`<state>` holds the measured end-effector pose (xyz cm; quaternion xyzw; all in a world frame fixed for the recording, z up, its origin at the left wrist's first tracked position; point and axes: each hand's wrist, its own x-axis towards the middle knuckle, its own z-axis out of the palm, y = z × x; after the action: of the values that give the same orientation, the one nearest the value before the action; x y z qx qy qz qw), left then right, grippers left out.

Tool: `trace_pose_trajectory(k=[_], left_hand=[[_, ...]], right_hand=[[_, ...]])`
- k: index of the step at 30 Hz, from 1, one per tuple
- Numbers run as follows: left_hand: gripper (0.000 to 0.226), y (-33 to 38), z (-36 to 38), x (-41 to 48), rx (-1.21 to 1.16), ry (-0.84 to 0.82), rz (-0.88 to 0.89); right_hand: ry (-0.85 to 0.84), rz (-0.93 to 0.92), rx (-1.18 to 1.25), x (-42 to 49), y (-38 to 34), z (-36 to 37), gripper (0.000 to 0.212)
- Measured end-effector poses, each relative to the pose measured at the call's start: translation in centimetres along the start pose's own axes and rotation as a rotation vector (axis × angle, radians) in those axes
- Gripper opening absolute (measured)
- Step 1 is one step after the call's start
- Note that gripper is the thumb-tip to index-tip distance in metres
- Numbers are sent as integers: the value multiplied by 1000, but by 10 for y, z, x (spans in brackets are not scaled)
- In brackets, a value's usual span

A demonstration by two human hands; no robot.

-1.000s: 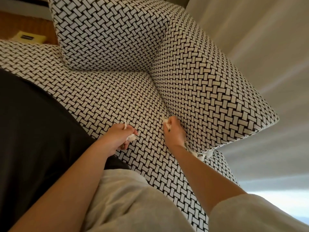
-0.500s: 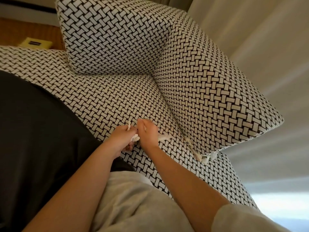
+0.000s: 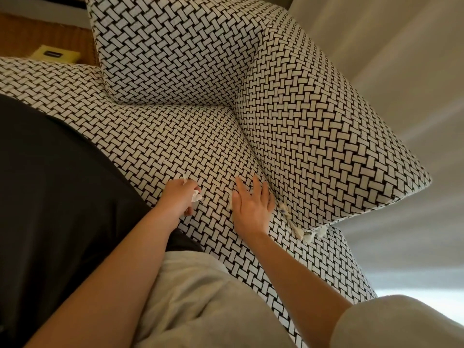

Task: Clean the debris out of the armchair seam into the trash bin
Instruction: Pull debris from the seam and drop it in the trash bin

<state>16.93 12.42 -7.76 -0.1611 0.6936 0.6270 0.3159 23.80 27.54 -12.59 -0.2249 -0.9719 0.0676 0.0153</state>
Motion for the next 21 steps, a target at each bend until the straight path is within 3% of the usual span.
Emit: trace_pose_trajectory(k=[2, 4, 9, 13, 17, 21], left_hand=[[22, 0, 0, -1, 7, -6, 1], [23, 1, 1, -2, 23, -14, 2], [23, 1, 1, -6, 9, -39, 14], [20, 4, -1, -11, -34, -31, 15], [39, 16, -13, -15, -126, 33, 15], [44, 36, -35, -21, -119, 116, 105]], right_hand=[[-116, -31, -26, -2, -1, 0, 64], [-97, -113, 1, -4, -1, 1, 74], [236, -304, 313, -3, -13, 17, 26], [239, -197, 510, -2, -36, 12, 15], [65, 40, 648, 11, -67, 2, 30], [17, 17, 918, 32, -113, -19, 40]])
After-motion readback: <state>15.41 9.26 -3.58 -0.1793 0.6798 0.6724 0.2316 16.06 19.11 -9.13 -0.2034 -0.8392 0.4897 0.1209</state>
